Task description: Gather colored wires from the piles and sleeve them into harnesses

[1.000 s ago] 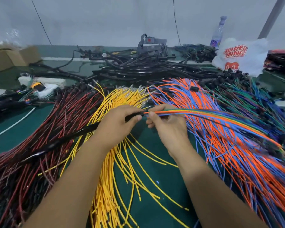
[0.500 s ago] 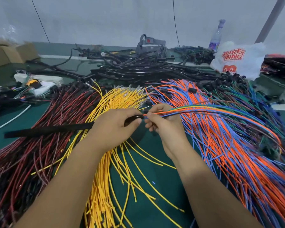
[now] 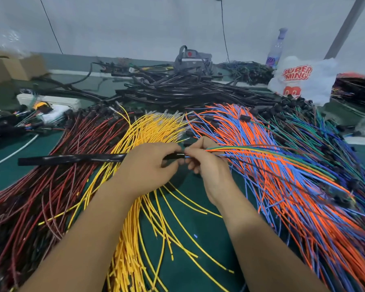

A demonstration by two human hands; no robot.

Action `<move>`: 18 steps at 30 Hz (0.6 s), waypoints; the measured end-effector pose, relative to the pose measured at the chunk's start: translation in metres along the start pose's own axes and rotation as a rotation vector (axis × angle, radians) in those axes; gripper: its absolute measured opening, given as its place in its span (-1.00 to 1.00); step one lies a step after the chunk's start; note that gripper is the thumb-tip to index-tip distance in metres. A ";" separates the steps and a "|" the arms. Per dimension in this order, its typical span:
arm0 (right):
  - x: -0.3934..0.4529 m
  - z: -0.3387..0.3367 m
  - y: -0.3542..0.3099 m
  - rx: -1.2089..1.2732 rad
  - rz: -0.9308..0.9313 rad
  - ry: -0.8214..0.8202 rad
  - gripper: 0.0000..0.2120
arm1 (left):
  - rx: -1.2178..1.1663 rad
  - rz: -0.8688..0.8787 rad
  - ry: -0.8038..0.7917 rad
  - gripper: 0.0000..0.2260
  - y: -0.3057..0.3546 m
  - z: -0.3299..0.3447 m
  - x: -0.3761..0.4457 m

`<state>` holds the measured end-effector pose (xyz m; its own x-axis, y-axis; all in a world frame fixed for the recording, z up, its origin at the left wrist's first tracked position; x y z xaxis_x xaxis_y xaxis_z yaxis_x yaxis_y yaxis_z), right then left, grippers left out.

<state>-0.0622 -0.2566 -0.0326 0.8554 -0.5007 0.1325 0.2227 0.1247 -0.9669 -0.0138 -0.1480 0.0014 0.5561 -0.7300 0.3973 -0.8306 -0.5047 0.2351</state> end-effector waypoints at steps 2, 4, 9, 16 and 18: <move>0.001 -0.002 0.003 0.108 0.040 0.035 -0.65 | 0.019 0.006 -0.004 -0.97 0.002 0.002 0.001; 0.001 -0.004 0.002 0.119 0.037 0.060 -0.53 | 0.039 0.014 -0.006 -0.96 0.004 0.003 0.000; -0.003 0.002 0.005 -0.167 0.023 0.053 -0.60 | 0.005 0.050 0.012 -0.88 0.016 0.002 0.000; -0.005 0.003 -0.003 -0.023 0.014 0.064 -0.81 | -0.055 0.007 -0.003 -0.73 0.021 0.008 0.003; -0.005 -0.012 -0.013 0.125 -0.071 0.192 -0.76 | -0.045 -0.035 0.006 -0.91 0.009 0.005 0.003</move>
<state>-0.0748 -0.2657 -0.0234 0.7335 -0.6643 0.1439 0.3458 0.1823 -0.9204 -0.0193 -0.1570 0.0007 0.5849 -0.7092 0.3937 -0.8111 -0.5086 0.2889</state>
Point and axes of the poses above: each hand's wrist, its own x-axis towards the middle knuckle, its own z-axis out of the palm, y = z × x, the point moved 10 cm from there along x, towards the middle knuckle, and after that the axes turned 9 degrees about x, right-handed, at the moved point
